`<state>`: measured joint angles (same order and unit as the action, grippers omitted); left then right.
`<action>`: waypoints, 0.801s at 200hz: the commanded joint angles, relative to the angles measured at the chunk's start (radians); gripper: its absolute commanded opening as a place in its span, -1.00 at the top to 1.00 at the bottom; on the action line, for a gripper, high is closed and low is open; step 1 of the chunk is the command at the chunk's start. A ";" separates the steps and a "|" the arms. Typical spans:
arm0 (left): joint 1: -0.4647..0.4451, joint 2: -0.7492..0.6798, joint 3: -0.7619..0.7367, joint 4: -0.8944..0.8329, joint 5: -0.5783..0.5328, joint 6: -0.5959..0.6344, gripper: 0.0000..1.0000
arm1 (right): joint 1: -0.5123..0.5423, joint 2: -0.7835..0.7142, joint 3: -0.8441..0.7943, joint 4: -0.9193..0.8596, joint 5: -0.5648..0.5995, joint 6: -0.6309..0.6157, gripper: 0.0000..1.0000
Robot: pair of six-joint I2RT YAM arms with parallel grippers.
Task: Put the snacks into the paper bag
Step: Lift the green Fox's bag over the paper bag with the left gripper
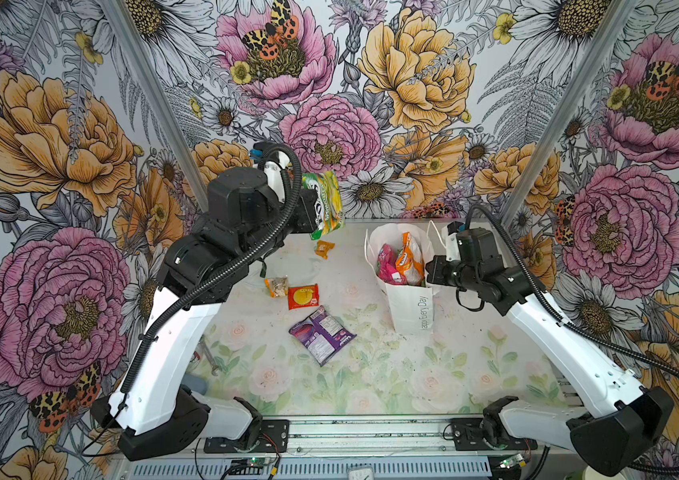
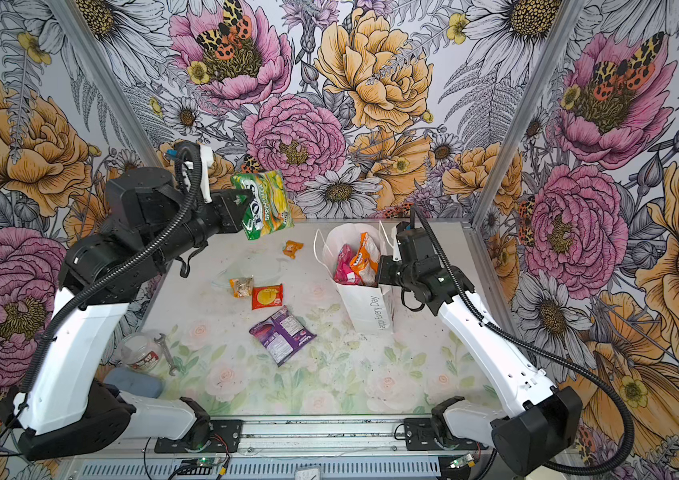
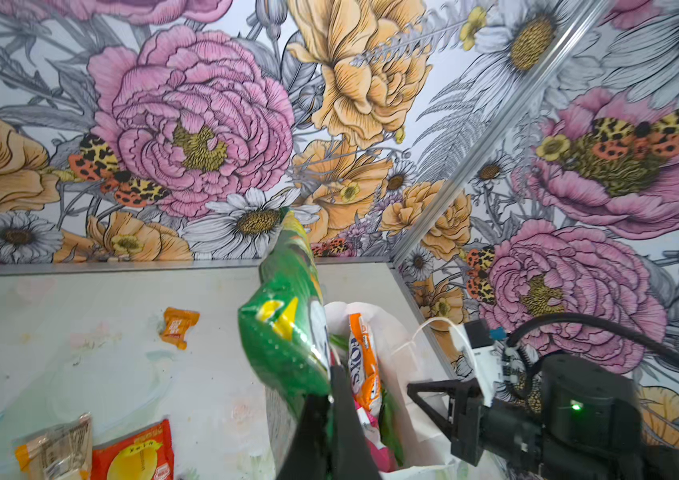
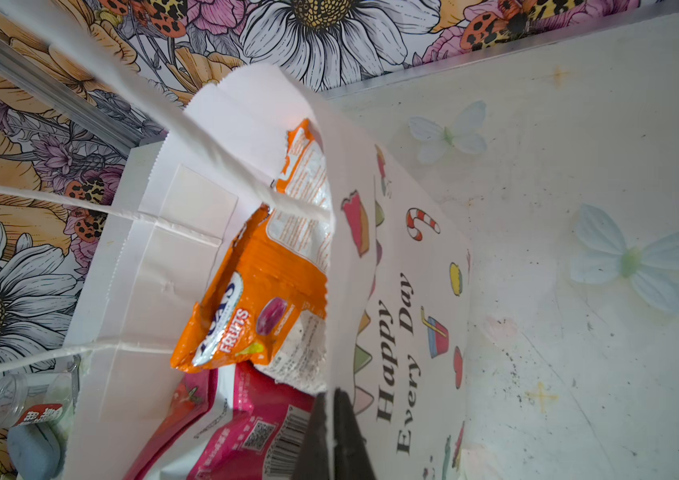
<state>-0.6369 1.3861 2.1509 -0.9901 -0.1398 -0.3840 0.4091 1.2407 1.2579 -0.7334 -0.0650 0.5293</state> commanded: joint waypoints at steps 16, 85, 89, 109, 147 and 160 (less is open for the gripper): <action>-0.050 0.112 0.160 -0.010 0.076 0.009 1.00 | 0.029 0.005 0.057 0.049 0.033 -0.017 1.00; -0.136 0.289 0.219 -0.030 0.145 -0.086 1.00 | 0.036 -0.001 0.057 0.049 0.053 -0.017 1.00; -0.137 0.296 0.218 -0.031 0.149 -0.090 1.00 | 0.036 -0.001 0.057 0.049 0.053 -0.017 1.00; -0.144 0.321 0.201 -0.033 0.160 -0.111 1.00 | 0.036 -0.004 0.054 0.048 0.057 -0.019 1.00; -0.172 0.370 0.182 -0.036 0.201 -0.134 1.00 | 0.037 -0.005 0.053 0.051 0.063 -0.019 1.00; -0.179 0.390 0.182 -0.047 0.207 -0.138 1.00 | 0.037 -0.008 0.052 0.050 0.065 -0.020 1.00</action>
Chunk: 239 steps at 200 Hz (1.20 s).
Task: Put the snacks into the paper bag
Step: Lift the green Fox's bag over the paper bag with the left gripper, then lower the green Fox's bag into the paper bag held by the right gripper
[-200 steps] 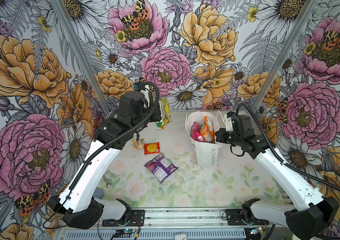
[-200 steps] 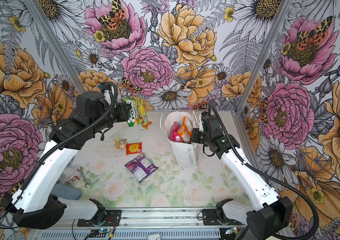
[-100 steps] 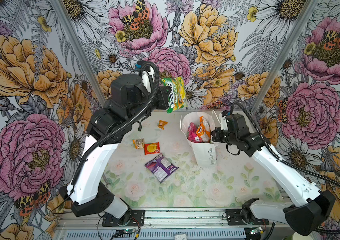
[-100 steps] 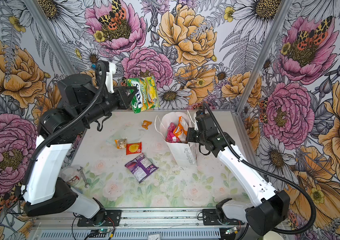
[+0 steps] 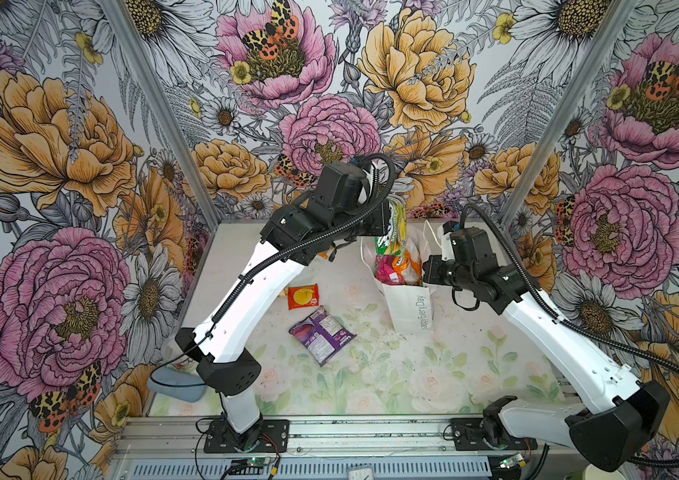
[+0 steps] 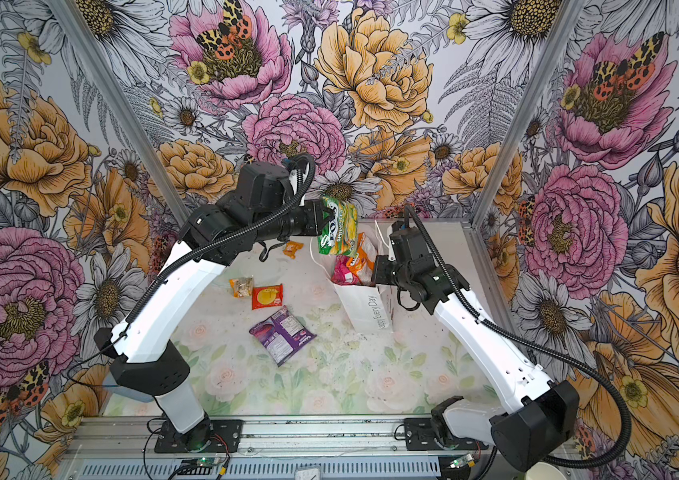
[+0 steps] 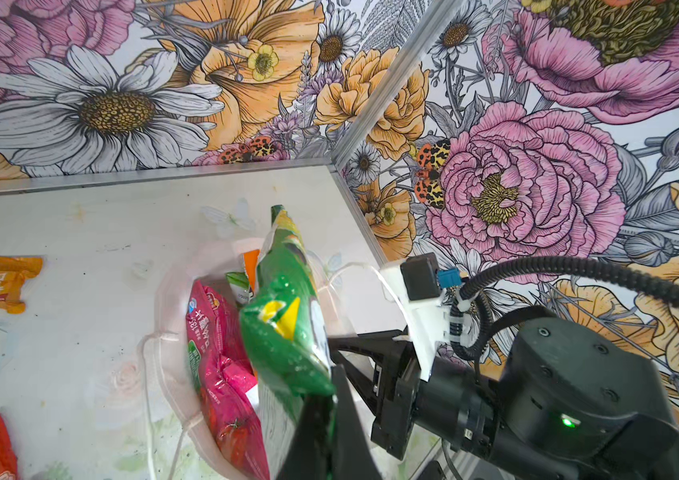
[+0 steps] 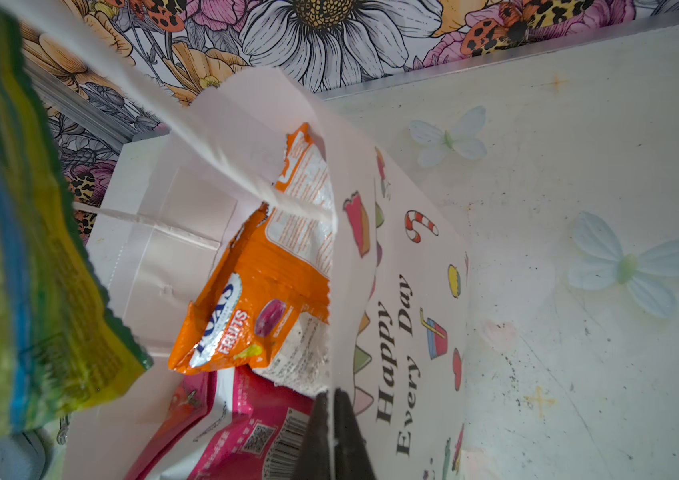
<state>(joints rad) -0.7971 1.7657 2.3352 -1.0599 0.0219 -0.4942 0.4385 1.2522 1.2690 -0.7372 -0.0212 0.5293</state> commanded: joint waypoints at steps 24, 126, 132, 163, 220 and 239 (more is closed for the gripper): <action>-0.029 0.038 -0.011 0.014 0.066 -0.043 1.00 | 0.009 -0.025 0.038 0.055 0.024 -0.021 1.00; -0.049 0.182 -0.078 0.010 0.077 -0.081 1.00 | 0.008 -0.042 0.024 0.055 0.036 -0.020 1.00; -0.049 0.194 -0.079 0.009 0.077 -0.081 1.00 | 0.008 -0.041 0.023 0.055 0.036 -0.020 1.00; -0.049 0.267 -0.033 -0.020 0.072 -0.086 1.00 | 0.008 -0.039 0.023 0.054 0.035 -0.020 1.00; -0.057 0.369 0.035 -0.042 0.092 -0.089 1.00 | 0.009 -0.035 0.017 0.059 0.035 -0.015 1.00; -0.062 0.404 0.061 -0.049 0.099 -0.087 1.00 | 0.009 -0.034 0.016 0.062 0.035 -0.015 1.00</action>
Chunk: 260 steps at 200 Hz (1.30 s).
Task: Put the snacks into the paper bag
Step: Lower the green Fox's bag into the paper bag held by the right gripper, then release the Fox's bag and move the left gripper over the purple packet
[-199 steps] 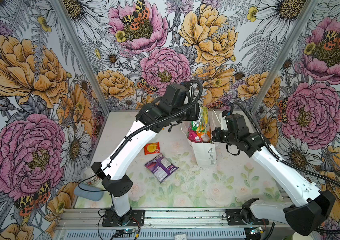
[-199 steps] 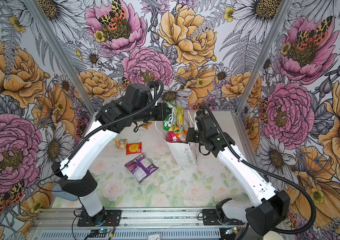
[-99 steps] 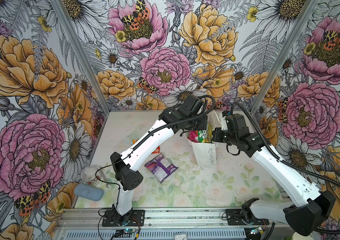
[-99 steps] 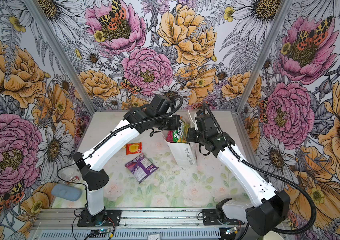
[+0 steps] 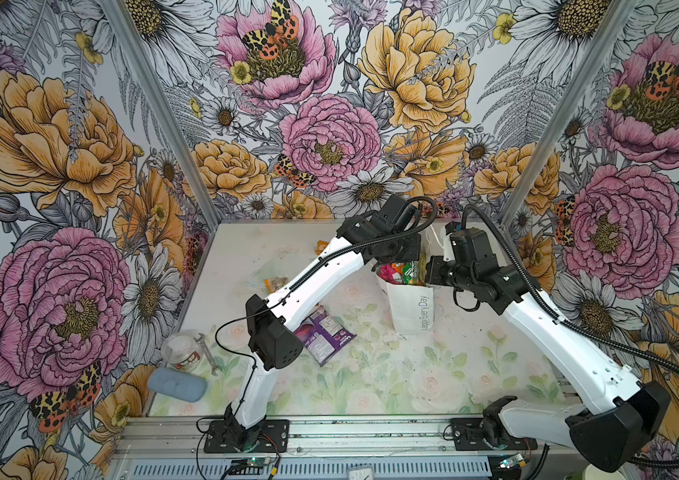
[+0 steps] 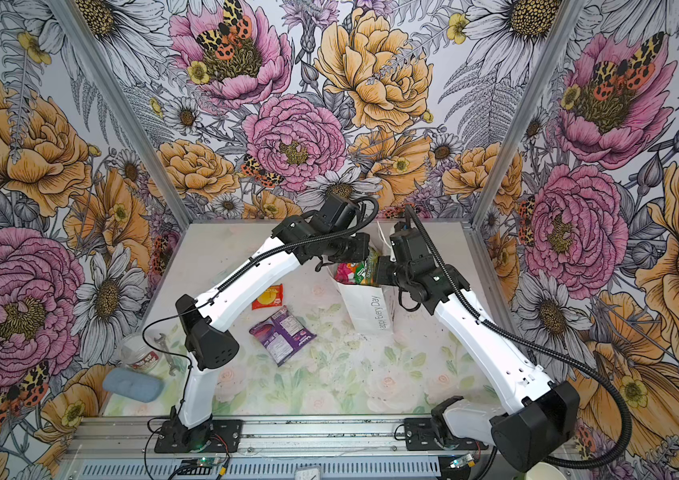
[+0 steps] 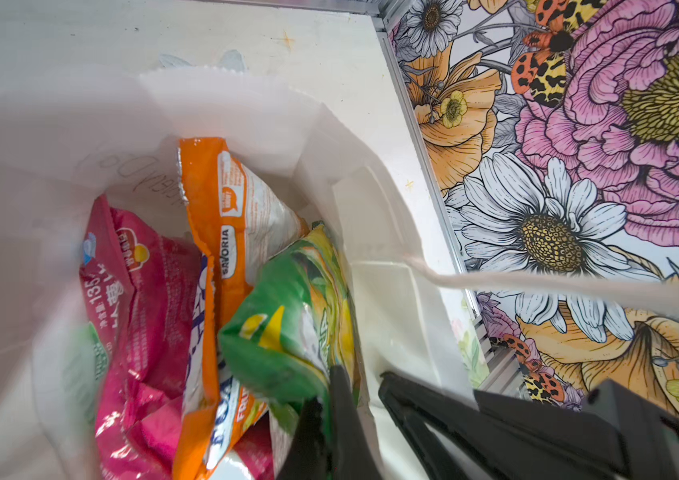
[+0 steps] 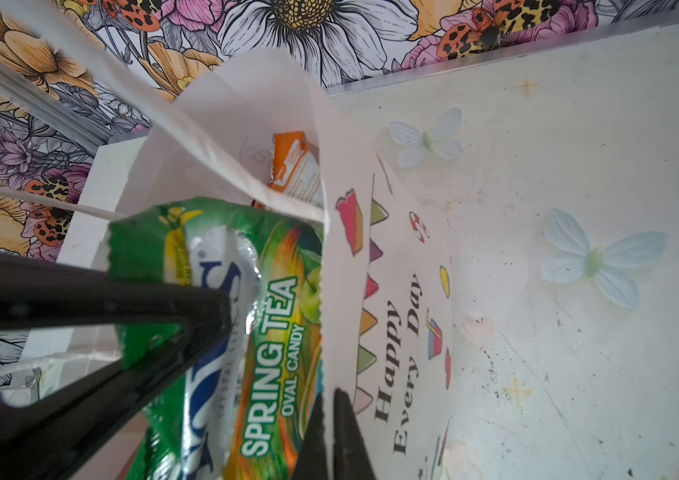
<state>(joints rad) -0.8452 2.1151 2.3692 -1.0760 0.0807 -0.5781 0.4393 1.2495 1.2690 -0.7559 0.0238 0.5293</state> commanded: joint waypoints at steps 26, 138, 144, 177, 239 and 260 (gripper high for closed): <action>-0.018 0.102 0.045 -0.041 0.057 -0.004 1.00 | 0.008 -0.034 0.015 0.084 -0.007 -0.014 1.00; -0.032 0.152 0.085 -0.059 0.061 -0.002 1.00 | 0.008 -0.042 0.006 0.086 0.005 -0.014 1.00; -0.030 0.146 0.090 -0.059 0.061 -0.001 1.00 | 0.007 -0.043 0.005 0.086 0.006 -0.015 1.00; -0.019 0.101 0.103 -0.058 0.070 0.013 0.76 | 0.008 -0.051 0.000 0.086 0.025 -0.013 1.00; 0.009 -0.136 0.035 -0.060 0.042 0.129 -0.03 | -0.008 -0.088 -0.040 0.086 0.112 -0.004 1.00; 0.016 -0.248 -0.040 -0.061 0.006 0.165 -0.27 | -0.012 -0.095 -0.050 0.086 0.125 -0.001 1.00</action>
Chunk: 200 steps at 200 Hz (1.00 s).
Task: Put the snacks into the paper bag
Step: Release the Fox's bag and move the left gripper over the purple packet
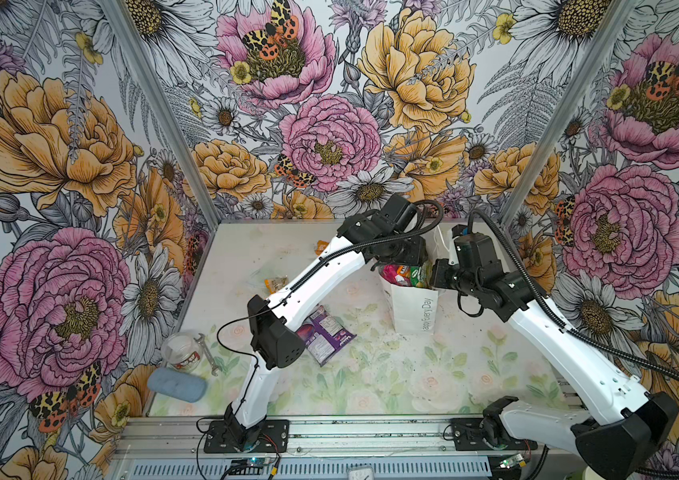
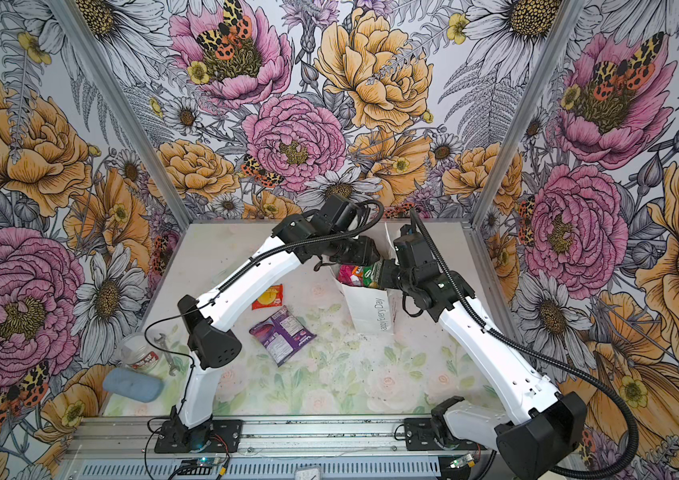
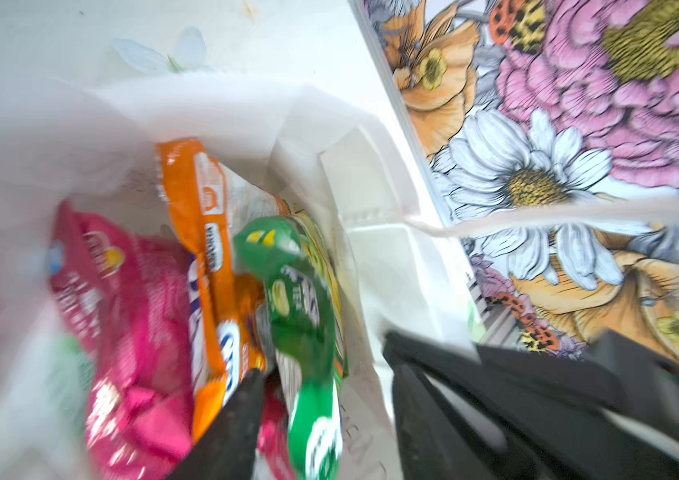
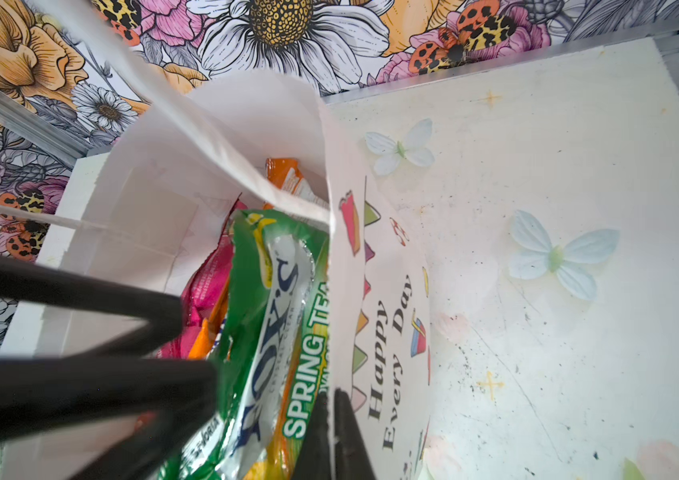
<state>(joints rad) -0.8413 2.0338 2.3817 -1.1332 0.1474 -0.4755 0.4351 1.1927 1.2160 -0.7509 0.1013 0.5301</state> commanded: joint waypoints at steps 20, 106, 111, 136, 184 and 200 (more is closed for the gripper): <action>0.025 -0.289 -0.145 -0.002 -0.124 0.066 -0.34 | -0.012 -0.039 0.002 0.081 0.048 0.003 1.00; 0.315 -0.887 -0.820 0.092 -0.278 -0.037 -0.54 | -0.015 -0.062 -0.026 0.084 0.048 0.009 1.00; 0.356 -0.915 -0.855 0.093 -0.248 -0.045 -0.54 | -0.015 -0.064 -0.030 0.087 0.047 0.011 1.00; 0.529 -0.976 -1.039 0.112 -0.144 -0.039 -0.62 | -0.017 -0.074 -0.045 0.092 0.045 0.016 1.00; 0.724 -0.927 -1.377 0.307 0.046 -0.047 -0.69 | -0.019 -0.093 -0.063 0.096 0.046 0.020 1.00; 0.724 -0.878 -1.431 0.375 0.019 -0.037 -0.72 | -0.021 -0.093 -0.069 0.099 0.041 0.021 1.00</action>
<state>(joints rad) -0.1257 1.1240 1.0035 -0.9131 0.1226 -0.5182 0.4236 1.1355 1.1473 -0.7208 0.1276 0.5411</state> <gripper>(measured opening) 0.851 0.047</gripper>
